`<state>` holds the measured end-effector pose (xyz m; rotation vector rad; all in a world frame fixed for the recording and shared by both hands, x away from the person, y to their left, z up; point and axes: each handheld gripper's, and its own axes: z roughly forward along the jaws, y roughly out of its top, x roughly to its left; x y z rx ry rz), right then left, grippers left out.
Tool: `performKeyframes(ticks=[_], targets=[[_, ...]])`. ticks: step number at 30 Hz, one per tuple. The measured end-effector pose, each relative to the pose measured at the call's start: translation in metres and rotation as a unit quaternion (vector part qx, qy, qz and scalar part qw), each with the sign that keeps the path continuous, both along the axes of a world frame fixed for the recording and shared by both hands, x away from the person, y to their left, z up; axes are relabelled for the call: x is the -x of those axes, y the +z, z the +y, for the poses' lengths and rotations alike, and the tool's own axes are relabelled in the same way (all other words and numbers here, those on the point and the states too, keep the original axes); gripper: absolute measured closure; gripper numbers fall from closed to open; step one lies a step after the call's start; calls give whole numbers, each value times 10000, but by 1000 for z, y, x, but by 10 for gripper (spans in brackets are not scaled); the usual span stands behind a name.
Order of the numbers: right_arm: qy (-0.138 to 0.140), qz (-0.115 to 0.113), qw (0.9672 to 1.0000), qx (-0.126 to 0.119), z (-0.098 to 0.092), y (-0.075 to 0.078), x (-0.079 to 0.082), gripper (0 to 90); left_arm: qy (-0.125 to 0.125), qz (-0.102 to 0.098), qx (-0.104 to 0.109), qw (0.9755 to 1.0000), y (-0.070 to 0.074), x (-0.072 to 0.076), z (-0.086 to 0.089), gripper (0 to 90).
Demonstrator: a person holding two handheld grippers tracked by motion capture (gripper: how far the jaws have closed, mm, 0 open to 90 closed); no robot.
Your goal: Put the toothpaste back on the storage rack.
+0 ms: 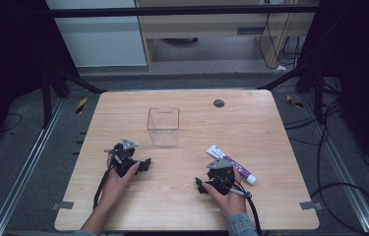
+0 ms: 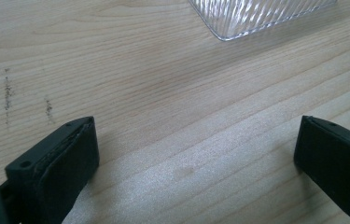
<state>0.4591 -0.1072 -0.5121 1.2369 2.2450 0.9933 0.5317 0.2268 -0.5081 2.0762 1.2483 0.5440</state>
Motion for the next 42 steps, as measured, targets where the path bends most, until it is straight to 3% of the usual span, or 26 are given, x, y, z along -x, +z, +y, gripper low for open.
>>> performKeyframes(ticks=[15, 16, 17, 18, 19, 22, 23, 24, 25, 26, 30, 34, 42], targets=[[-70, -16, 10000, -9, 0, 0, 1, 113, 1, -1, 2, 10000, 0, 0, 0, 0], [-15, -36, 10000, -19, 0, 2, 4, 194, 3, -2, 4, 10000, 0, 0, 0, 0], [-15, -36, 10000, -19, 0, 2, 4, 194, 3, -2, 4, 10000, 0, 0, 0, 0], [93, -143, 9995, 277, 0, 7, 9, 206, 1, -1, 2, 10000, 0, 0, 0, 0], [93, -143, 9995, 277, 0, 7, 9, 206, 1, -1, 2, 10000, 0, 0, 0, 0], [245, -399, 9973, 564, -6, 31, 18, 243, 1, -2, 2, 10000, 0, 0, 0, 0], [245, -399, 9973, 564, -6, 31, 18, 243, 1, -2, 2, 10000, 0, 0, 0, 0], [298, -342, 9964, 718, -12, 42, 19, 248, 1, 0, 1, 10000, 0, 0, 0, 0], [298, -342, 9964, 718, -12, 42, 19, 248, 1, 0, 1, 10000, 0, 0, 0, 0], [303, -278, 9963, 758, -22, 52, 17, 250, 8, -6, 13, 10000, 0, 0, 0, 0], [251, -129, 9965, 781, -36, 65, 13, 246, 8, -3, 17, 10000, 0, 0, 0, 0], [277, 82, 9950, 961, -54, 81, 1, 253, 6, -5, 13, 10000, 0, 0, 0, 0], [246, 514, 9931, 1029, -75, 83, -22, 305, 7, -6, 15, 10000, 0, 0, 0, 0]])
